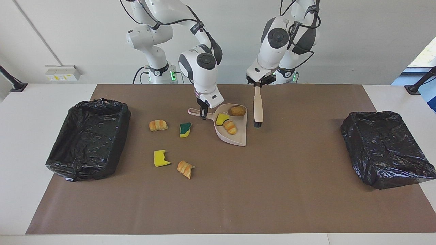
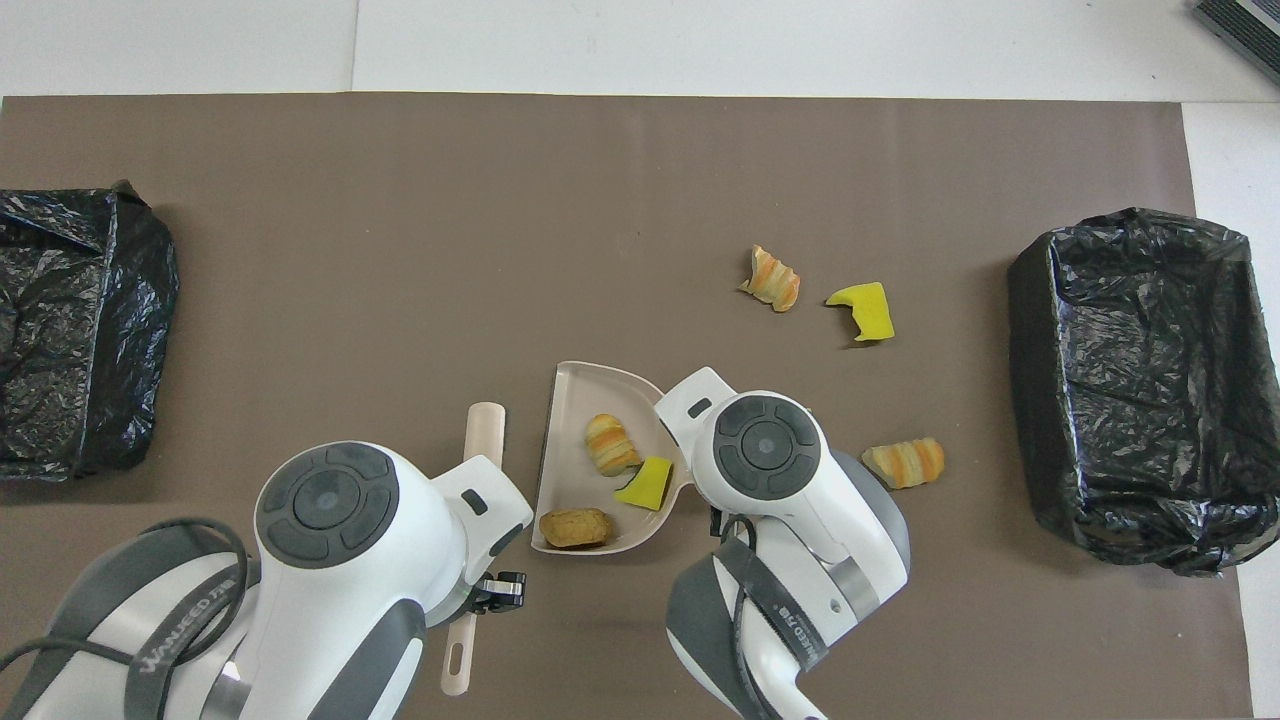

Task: Sweep and dump trash in bin
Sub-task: 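Carry the loaded dustpan to the bin farther right with the right gripper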

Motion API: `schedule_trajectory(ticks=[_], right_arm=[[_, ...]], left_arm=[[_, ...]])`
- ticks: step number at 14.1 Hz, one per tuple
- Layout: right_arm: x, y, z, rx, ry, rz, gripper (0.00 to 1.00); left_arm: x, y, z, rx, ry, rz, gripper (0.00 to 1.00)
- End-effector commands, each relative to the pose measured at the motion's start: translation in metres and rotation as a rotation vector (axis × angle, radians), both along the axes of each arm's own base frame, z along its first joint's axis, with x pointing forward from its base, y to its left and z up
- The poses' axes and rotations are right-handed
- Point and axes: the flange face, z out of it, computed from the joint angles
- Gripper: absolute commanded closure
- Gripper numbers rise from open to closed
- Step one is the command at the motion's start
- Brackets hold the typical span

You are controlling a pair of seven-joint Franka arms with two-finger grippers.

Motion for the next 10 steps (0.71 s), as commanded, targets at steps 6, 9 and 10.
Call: schedule_trajectory(ticks=[6,9,10], right_arm=[[0.083,-0.142,0.101,0.161,-0.012,0.004,1.0],[0.103,-0.233,0.139,0.17,-0.007,0.01,1.0],[0.106,-0.267,0.147,0.169,-0.009,0.007,1.0]], left_arm=[[-0.091,-0.021,-0.023,-0.06,-0.061,0.073,1.0],[-0.132,-0.051,-0.063,-0.041,-0.13,0.096,1.0],[-0.143,-0.056,-0.072,-0.033,-0.126,0.096,1.0]])
